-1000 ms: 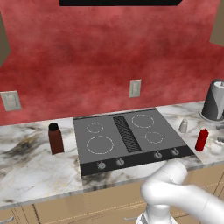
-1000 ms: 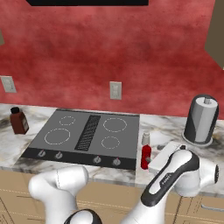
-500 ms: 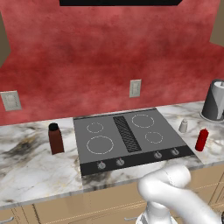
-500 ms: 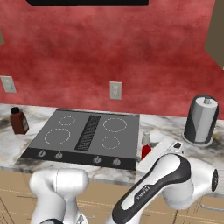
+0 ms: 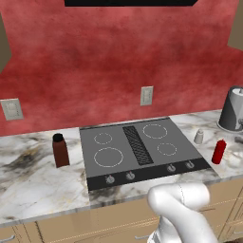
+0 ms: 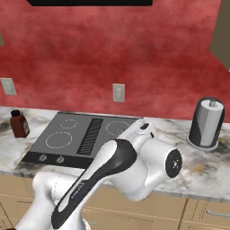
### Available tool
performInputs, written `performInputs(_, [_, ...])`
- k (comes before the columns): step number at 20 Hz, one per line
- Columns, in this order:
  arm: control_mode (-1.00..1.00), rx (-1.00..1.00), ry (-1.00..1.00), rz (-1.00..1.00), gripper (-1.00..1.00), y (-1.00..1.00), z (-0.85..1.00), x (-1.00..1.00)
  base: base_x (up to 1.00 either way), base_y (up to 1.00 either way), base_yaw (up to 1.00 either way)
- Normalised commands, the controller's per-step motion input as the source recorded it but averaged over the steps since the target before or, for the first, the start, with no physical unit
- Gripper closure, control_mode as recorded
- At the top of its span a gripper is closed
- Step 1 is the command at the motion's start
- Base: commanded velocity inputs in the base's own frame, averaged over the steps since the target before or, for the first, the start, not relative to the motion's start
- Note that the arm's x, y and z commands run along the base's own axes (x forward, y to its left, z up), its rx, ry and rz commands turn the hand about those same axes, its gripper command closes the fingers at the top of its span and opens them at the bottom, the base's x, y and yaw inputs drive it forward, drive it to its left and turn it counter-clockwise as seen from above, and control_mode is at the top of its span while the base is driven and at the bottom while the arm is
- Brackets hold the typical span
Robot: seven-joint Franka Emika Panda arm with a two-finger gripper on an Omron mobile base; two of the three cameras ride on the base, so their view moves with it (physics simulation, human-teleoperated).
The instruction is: Collect the paprika, ketchup, and shaker from the cabinet and place them next to the stove.
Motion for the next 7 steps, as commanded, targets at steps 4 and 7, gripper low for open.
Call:
performInputs(4, [-1.0, -0.15, -0.06, -0.06, -1.0, 0.91, 0.76, -0.14, 0.0, 0.0, 0.0])
performInputs(7, [-1.0, -0.15, 0.0, -0.04, -1.0, 0.79, 0.36, 0.01, 0.0, 0.0, 0.0])
